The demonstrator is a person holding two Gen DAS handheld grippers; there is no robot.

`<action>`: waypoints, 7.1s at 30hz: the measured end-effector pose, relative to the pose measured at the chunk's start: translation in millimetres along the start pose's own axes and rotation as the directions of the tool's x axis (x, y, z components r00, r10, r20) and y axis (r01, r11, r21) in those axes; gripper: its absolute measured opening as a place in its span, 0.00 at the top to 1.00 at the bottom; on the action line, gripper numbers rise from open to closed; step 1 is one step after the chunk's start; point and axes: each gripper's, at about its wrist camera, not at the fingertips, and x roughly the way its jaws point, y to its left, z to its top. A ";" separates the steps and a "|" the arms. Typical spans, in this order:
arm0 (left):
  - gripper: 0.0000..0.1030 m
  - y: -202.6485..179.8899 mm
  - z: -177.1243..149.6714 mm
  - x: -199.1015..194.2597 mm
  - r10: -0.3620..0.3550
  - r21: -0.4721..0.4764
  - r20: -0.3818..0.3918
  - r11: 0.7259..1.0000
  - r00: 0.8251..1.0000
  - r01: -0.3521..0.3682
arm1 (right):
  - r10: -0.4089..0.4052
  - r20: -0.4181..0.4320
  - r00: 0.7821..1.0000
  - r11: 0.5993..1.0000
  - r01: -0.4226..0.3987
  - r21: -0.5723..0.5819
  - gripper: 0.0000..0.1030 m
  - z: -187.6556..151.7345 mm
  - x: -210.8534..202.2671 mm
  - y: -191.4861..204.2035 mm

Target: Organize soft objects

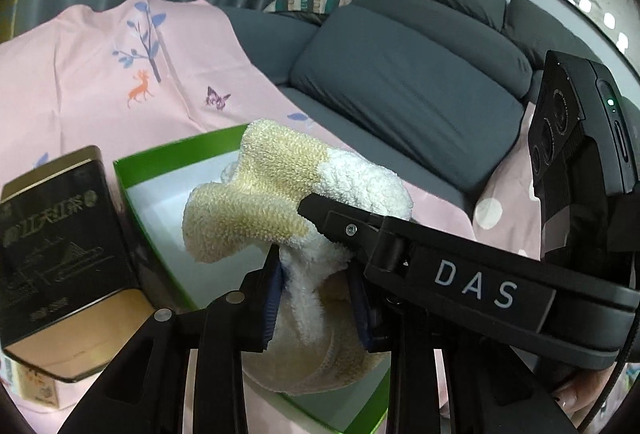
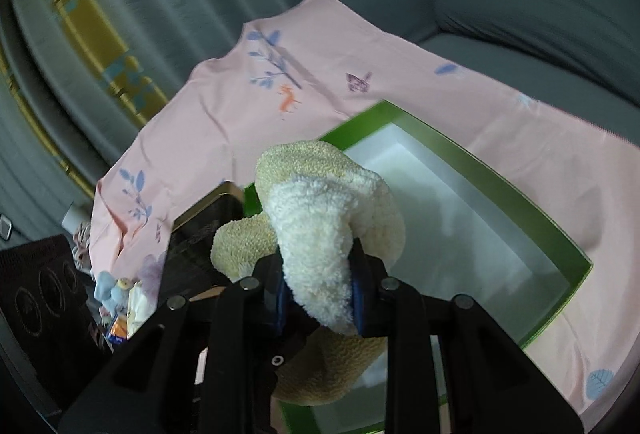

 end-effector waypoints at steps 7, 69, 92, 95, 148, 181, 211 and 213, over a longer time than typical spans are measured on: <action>0.46 1.8 -2.8 7.4 0.014 0.004 -0.044 1.000 0.999 -0.014 | -0.068 -0.001 0.998 0.997 0.068 0.043 0.47 -0.8 0.7 -8.3; 0.09 286.3 -262.1 -400.0 0.727 -0.866 -0.105 0.269 0.679 -0.421 | 0.131 -0.604 0.786 0.727 -0.490 -0.480 0.44 -286.5 153.0 419.7; 0.09 243.7 -216.3 -343.9 0.607 -0.754 -0.021 0.512 0.795 -0.411 | 0.012 -0.442 0.897 0.710 -0.319 -0.628 0.88 -191.3 30.3 260.1; 0.09 232.1 -204.9 -321.0 0.562 -0.715 -0.021 0.570 0.827 -0.406 | -0.074 -0.393 0.917 0.686 -0.239 -0.687 0.85 -190.2 37.1 242.1; 0.73 46.3 -35.2 -151.7 0.300 -0.109 0.153 0.952 0.942 -0.285 | 0.323 -0.188 0.927 0.921 -0.354 -0.163 0.78 -33.4 -13.8 131.4; 0.62 -3.9 -1.8 11.0 0.133 -0.007 -0.037 0.991 0.990 -0.133 | -0.073 -0.009 0.997 0.992 0.074 0.098 0.44 -2.2 -4.7 -29.3; 0.04 111.4 -62.6 -221.0 0.407 -0.368 0.089 0.861 0.909 -0.350 | 0.010 0.132 0.991 0.992 0.006 -0.126 0.01 -26.5 -61.9 66.0; 0.04 127.2 -74.6 -238.7 0.430 -0.414 0.084 0.836 0.899 -0.361 | 0.034 0.122 0.992 0.990 -0.016 -0.144 0.01 -30.8 -62.2 74.9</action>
